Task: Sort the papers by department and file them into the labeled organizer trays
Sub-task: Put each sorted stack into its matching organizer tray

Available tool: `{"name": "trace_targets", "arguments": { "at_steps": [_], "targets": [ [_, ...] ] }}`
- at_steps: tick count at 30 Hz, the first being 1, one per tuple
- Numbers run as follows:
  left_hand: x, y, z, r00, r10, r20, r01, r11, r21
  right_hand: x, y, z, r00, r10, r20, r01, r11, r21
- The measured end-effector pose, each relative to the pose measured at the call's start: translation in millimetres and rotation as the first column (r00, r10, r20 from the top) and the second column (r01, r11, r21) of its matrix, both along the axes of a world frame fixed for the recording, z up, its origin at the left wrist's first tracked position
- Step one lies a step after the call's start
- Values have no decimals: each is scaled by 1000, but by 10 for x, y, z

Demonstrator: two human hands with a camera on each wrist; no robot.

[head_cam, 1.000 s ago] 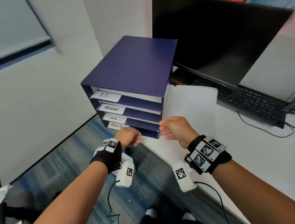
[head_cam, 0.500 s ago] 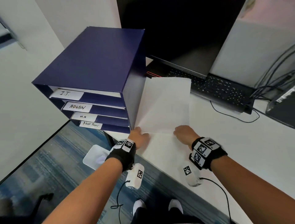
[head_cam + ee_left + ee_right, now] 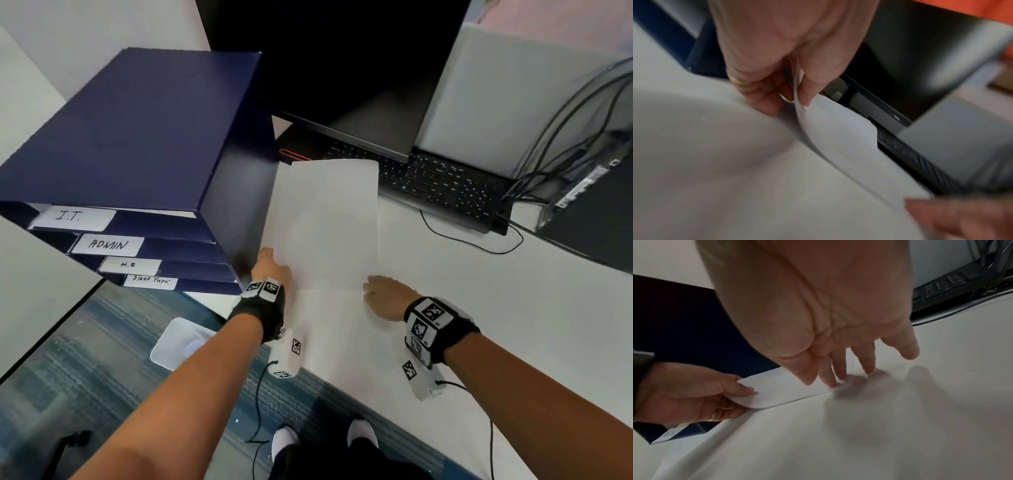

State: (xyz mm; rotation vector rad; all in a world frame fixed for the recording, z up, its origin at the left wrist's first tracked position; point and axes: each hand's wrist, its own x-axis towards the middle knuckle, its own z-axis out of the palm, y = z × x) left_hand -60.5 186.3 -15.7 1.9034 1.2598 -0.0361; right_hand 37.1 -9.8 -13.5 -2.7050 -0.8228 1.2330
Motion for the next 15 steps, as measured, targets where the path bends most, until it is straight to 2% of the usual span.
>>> {"name": "trace_targets", "arguments": {
  "at_steps": [2, 6, 9, 13, 15],
  "targets": [
    [-10, -52, 16, 994, -105, -3, 105, 989, 106, 53, 7, 46, 999, -43, 8, 43, 998, 39],
    [-125, -186, -64, 940, -342, 13, 330, 915, 232, 190, -82, -57, 991, -115, 62, 105, 983, 148],
    [-206, -291, -107, 885, -464, 26, 437, 850, 293, 142, -138, -157, 993, -12, 121, 7, 999, 41],
    [-212, -334, -64, 856, -516, -29, 499, 811, 307, 86, -160, -180, 981, 45, 190, -54, 998, 39],
    [-190, -300, -37, 883, -469, 1, 453, 852, 261, 100, -177, -184, 973, 79, 216, -88, 996, 32]
  ]
}}
